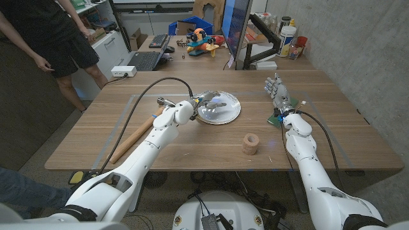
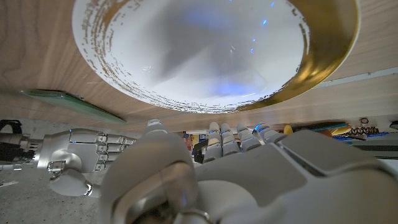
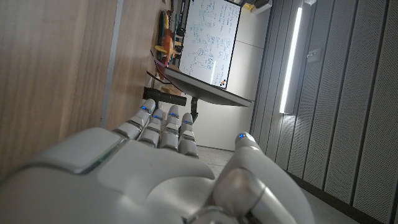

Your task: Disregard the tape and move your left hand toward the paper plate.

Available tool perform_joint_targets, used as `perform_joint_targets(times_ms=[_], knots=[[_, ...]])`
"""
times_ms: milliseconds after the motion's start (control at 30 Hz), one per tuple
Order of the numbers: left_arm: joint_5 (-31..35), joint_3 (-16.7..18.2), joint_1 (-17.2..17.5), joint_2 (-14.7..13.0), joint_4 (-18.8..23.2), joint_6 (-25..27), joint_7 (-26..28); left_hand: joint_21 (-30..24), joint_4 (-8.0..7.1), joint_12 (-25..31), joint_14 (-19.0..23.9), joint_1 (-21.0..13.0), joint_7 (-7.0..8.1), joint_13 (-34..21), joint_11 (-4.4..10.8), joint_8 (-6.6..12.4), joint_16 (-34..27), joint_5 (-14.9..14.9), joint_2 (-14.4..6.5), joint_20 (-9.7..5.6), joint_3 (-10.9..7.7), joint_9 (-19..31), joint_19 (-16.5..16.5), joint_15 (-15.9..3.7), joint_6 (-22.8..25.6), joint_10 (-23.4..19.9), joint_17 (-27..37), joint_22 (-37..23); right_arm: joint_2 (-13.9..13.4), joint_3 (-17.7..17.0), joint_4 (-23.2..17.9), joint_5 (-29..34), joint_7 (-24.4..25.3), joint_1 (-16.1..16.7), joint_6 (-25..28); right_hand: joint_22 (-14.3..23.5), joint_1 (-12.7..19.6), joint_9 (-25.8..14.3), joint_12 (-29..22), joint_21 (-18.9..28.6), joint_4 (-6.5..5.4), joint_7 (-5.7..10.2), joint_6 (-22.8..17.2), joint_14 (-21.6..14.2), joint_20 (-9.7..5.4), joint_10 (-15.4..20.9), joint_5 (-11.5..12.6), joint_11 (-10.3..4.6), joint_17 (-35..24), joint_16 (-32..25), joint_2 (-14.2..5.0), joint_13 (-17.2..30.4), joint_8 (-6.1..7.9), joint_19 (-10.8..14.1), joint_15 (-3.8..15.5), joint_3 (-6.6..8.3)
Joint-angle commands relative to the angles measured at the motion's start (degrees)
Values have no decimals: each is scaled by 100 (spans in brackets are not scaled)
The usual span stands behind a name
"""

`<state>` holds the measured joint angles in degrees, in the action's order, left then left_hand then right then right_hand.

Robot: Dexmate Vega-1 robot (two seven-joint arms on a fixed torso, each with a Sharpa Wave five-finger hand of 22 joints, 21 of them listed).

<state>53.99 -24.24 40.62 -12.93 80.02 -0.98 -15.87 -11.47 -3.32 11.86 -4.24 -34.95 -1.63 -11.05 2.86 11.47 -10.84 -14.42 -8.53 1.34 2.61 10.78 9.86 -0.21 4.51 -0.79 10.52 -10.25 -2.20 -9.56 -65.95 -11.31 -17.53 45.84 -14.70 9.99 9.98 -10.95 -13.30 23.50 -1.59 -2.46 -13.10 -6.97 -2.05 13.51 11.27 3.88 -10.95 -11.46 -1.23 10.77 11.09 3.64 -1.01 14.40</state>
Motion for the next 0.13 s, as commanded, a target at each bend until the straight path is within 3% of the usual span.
perform_joint_targets(times_ms=[33, 133], knots=[[51, -24, 31, 39, 53, 86, 7, -24, -22, 16, 22, -63, 25, -17, 25, 24, -10, 21, -1, 19, -33, 19, 62, -25, 33, -26, 14, -28, -54, -24, 39, -36, -75, -33, 6, 18, 39, -5, 18, -24, -4, -3, -55, -45, -8, 36, 24, 8, 7, 23, -43, 25, 36, 55, -4, -30], [56, -26, 38, 45, 51, 100, 11, -24, -23, 17, 23, -63, 25, -17, -3, 22, -10, 22, -1, 18, -34, 20, 61, -28, 31, -30, 14, -28, -62, -17, 68, -31, -88, -55, 13, 19, 39, -5, 17, -31, -3, -5, -59, -49, -7, 39, 25, 13, 7, 22, -46, 25, 37, 55, -14, -31]])
